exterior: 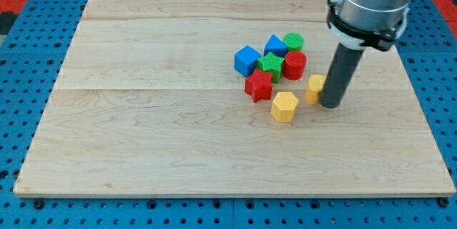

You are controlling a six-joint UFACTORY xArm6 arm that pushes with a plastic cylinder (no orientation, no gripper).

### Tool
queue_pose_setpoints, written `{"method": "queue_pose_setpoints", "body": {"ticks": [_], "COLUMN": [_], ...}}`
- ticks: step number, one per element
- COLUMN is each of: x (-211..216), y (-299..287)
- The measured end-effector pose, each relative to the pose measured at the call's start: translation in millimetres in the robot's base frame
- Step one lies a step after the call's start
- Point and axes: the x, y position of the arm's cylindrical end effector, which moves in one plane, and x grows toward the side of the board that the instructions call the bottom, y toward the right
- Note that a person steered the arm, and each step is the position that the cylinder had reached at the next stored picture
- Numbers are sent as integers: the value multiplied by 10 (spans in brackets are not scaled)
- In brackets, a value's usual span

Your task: Move the yellow blocks close to the group of blocks

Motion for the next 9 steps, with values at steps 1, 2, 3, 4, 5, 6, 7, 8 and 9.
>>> {"method": "queue_pose_setpoints", "body": {"ticks": [1,2,3,4,5,6,7,8,9], "x": [276,781,545,363,224,213,353,307,129], "y": [-70,-313,-859,-892,-838,-778,-698,-493,-499]}}
